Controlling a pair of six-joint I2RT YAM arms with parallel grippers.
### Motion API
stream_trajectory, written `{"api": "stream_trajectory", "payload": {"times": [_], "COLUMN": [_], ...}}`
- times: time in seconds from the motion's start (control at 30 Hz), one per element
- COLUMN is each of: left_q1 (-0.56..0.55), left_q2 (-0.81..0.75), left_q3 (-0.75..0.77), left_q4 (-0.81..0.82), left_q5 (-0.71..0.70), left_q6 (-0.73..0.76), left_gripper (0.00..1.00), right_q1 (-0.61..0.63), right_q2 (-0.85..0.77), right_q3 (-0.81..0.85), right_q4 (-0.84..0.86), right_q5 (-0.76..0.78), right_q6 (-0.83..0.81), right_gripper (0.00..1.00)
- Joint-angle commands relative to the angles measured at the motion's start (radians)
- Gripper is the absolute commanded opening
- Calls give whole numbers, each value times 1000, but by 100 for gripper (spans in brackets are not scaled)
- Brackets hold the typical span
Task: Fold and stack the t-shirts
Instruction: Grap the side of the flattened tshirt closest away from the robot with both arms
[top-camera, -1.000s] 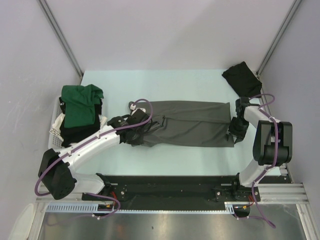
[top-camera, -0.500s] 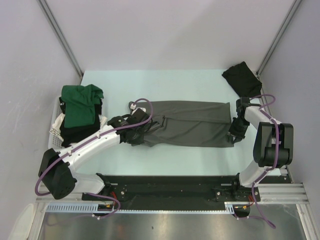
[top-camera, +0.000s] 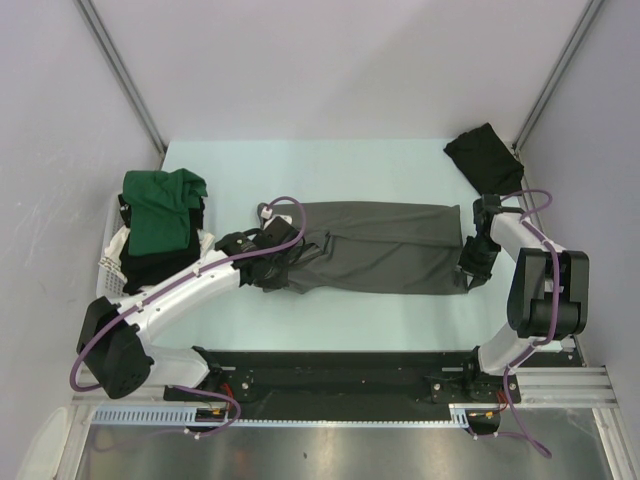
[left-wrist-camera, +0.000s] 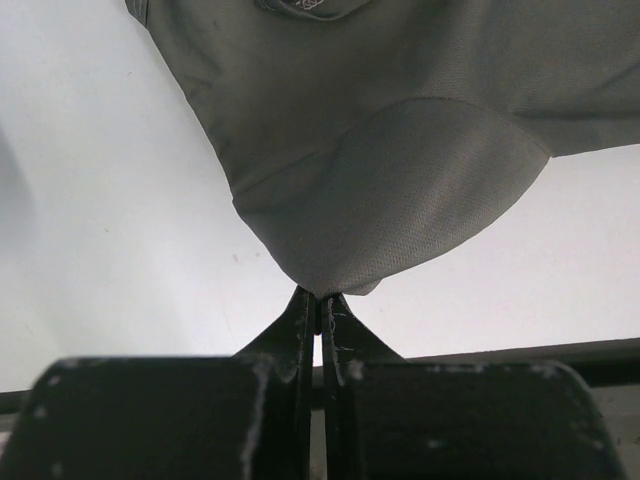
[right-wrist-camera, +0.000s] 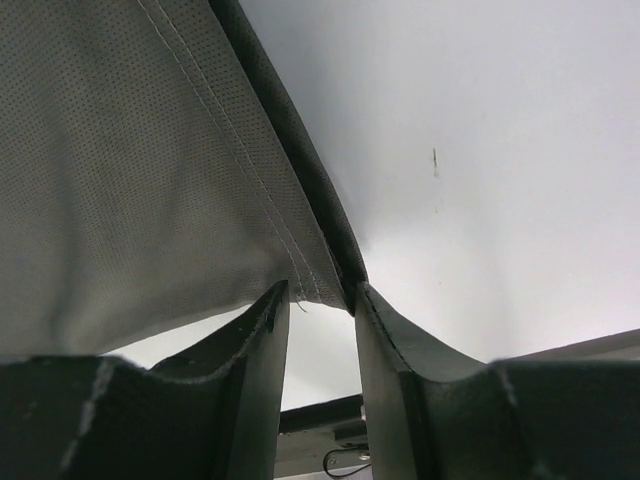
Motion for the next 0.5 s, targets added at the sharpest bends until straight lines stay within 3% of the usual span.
{"api": "stream_trajectory", "payload": {"times": [0.0,0.2,0.33,0.47], "left_q1": [6,6,6,6], "left_q2": [-19,-23,-23,-22], "left_q3": [29,23,21,24], "left_q4": [24,27,29,26], "left_q5": [3,3,3,0], "left_q6": [14,14,16,19], "left_gripper": [1,1,1,1], "right_q1": [-5,-5,-5,-5], "right_q2": [-27,-30,-24,-13], "right_q3": [1,-5,-11,-14], "right_q4": [-28,-26,-17,-3], "right_q5": [9,0,-14,-28], "right_q6": [-6,-6,-6,-7], "right_gripper": [37,32,20,16]}}
